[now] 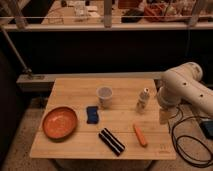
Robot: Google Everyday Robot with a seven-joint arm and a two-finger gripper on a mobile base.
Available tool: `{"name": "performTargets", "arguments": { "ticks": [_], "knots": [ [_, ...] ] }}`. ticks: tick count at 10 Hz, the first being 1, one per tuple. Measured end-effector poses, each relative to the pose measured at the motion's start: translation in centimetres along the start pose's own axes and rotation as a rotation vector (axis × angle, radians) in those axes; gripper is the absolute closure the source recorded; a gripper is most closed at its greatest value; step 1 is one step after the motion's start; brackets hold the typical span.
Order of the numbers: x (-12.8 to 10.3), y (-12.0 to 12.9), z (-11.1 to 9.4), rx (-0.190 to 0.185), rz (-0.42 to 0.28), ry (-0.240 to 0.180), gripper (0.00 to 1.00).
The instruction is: Knock the bottle over
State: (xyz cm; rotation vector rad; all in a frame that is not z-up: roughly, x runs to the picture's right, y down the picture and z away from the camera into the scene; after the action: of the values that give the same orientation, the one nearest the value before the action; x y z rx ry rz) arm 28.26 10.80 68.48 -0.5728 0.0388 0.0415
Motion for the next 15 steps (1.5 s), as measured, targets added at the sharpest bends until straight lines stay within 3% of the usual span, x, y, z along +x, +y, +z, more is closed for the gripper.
{"name": "performTargets", "arguments": {
  "ticks": [1, 4, 8, 12, 15],
  "knots": [
    [0.0, 0.0, -0.1, 0.001, 0.000, 0.001, 0.20],
    [-0.1, -1.5, -0.1, 0.009, -0.004, 0.011, 0.34],
    [0.0, -2.7, 0.0, 0.008, -0.008, 0.027, 0.35],
    [-0.1, -4.7, 0.4, 0.020, -0.020, 0.037, 0.69],
    [0.4, -4.9, 0.9, 0.031, -0.022, 0.047, 0.79]
  ]
}}
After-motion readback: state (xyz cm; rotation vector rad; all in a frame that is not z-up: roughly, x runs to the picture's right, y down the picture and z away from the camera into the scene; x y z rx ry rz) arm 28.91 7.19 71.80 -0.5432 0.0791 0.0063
